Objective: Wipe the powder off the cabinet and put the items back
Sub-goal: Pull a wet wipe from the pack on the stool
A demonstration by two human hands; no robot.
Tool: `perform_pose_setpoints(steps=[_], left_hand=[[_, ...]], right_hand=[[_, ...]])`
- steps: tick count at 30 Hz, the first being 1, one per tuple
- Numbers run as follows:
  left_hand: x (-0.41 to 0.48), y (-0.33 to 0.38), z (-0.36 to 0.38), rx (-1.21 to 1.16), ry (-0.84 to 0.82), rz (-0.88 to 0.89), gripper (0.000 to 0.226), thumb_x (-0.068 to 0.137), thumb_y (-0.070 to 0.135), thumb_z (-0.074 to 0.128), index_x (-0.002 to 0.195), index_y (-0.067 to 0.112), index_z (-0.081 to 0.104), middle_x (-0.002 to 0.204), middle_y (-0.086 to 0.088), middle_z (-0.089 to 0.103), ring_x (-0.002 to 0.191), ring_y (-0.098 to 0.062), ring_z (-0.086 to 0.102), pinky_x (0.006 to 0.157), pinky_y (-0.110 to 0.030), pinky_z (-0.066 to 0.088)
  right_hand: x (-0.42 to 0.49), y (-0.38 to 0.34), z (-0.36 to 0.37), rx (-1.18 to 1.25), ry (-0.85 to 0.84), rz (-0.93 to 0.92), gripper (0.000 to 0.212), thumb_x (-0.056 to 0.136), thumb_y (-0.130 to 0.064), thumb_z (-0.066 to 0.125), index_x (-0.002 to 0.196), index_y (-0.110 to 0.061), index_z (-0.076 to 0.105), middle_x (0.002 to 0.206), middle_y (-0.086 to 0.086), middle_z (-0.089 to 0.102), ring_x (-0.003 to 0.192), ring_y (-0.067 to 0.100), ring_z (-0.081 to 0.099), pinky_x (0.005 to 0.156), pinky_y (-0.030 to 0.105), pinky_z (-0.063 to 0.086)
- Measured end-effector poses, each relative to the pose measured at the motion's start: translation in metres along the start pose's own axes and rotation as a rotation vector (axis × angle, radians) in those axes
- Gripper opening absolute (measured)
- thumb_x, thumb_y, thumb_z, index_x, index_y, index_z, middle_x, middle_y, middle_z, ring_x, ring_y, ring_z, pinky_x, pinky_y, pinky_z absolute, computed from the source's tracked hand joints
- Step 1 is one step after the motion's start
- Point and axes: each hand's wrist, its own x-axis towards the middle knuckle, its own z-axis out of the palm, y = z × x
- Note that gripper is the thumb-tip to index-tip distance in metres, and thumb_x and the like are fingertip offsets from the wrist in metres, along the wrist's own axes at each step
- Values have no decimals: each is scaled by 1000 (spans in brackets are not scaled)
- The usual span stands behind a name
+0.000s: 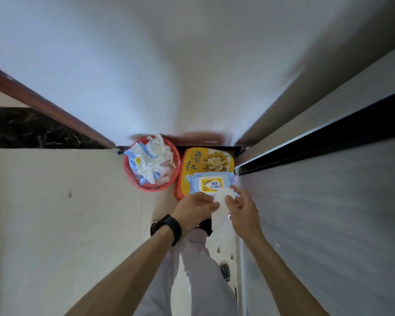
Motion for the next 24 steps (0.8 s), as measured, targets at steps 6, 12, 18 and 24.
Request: perform_pose_setpoints(steps=[6,12,18,24], left_hand=[[-119,12,-79,-216,315,162,7,84,25,78,84,20,73,77,11,73,72,1,67,69,-13,49],[-244,-44,-159,-250,550,257,8,78,49,74,80,41,73,83,19,74,79,3,68,66,-7,45],[-382,-163,-213,-384,856,285,10,87,44,69,84,34,68,78,10,73,70,-3,64,60,-12,44],[-527,-291,-236,-402,1040,206,21,84,60,62,93,41,62,90,11,71,85,-9,66,74,-29,53]], right_hand=[[-84,-102,27,450,-389,48,38,87,-13,73,119,-30,64,97,9,71,79,22,67,77,41,55],[-176,-165,108,208,-753,-89,41,88,-15,70,127,-26,66,108,3,67,81,16,61,68,31,47],[-300,-172,231,107,-957,-127,27,70,-21,74,96,-27,77,85,4,73,66,17,65,65,29,49],[-442,-149,348,-248,-1061,-470,17,86,-24,75,96,-11,69,86,10,73,71,21,69,73,38,58]])
